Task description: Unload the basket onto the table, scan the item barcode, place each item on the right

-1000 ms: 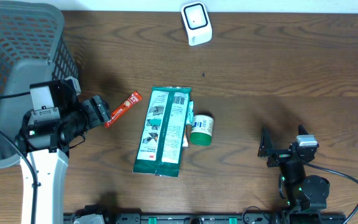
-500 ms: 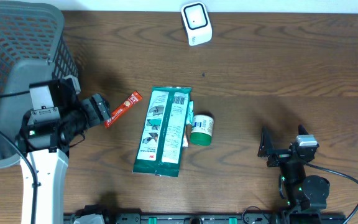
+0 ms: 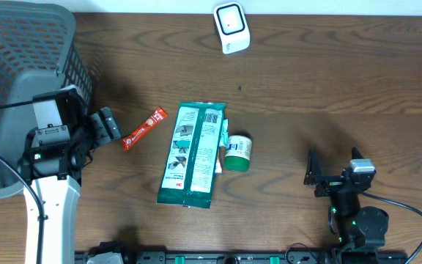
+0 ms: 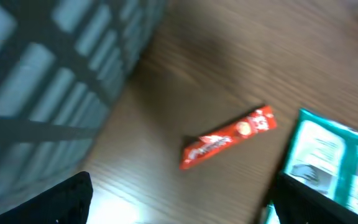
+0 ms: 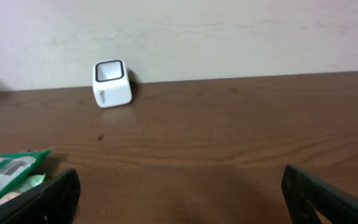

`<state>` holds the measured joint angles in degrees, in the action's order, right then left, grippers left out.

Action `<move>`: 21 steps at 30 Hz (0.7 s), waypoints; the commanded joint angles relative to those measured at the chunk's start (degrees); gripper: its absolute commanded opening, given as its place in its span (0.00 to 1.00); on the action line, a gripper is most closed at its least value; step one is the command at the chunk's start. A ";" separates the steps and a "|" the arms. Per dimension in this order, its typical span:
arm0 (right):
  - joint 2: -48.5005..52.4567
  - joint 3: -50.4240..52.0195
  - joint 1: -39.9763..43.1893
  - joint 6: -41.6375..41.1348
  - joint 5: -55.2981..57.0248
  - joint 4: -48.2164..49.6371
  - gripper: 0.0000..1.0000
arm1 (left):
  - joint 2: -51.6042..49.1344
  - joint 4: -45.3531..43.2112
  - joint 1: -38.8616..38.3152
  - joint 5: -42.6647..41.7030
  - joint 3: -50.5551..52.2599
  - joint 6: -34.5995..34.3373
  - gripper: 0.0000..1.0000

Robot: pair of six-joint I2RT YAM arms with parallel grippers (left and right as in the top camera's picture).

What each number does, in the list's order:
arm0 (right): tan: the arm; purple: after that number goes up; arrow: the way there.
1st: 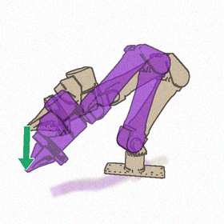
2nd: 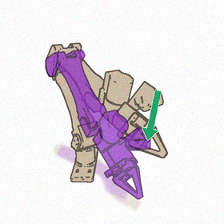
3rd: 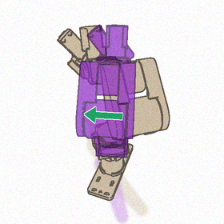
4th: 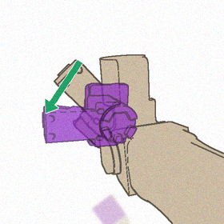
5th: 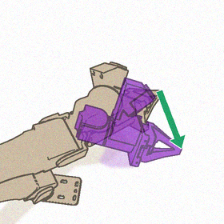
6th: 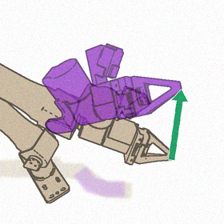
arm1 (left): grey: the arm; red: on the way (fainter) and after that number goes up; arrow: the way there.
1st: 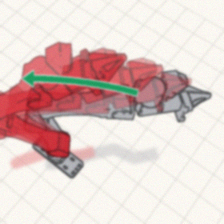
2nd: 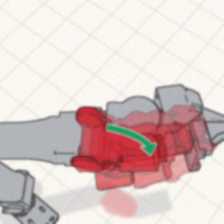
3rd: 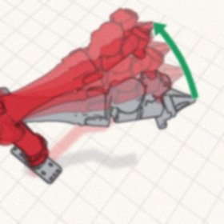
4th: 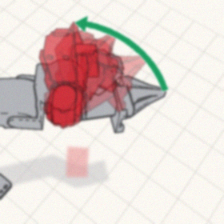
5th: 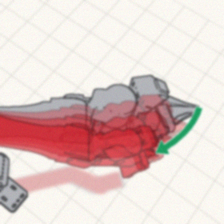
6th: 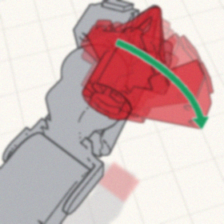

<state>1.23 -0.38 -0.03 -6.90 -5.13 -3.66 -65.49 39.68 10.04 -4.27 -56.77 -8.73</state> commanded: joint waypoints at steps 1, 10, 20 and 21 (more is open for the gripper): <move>-0.11 0.07 0.31 -3.82 0.11 -0.22 0.99 | -0.11 -0.28 0.28 3.28 -0.81 2.01 0.91; -0.11 0.07 0.31 -3.80 0.13 -0.22 0.99 | -4.94 -1.57 0.28 6.10 -0.92 7.02 0.91; -0.11 0.07 0.31 -3.82 0.11 -0.22 0.99 | -6.25 -4.42 -3.23 -6.82 -1.11 11.96 0.69; -0.11 0.07 0.31 -3.80 0.11 -0.22 0.99 | -6.86 -4.44 -4.09 -6.58 -1.49 12.15 0.67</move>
<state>1.23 -0.38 -0.03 -10.09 -5.13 -3.66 -70.98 35.53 7.84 -8.67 -56.82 0.93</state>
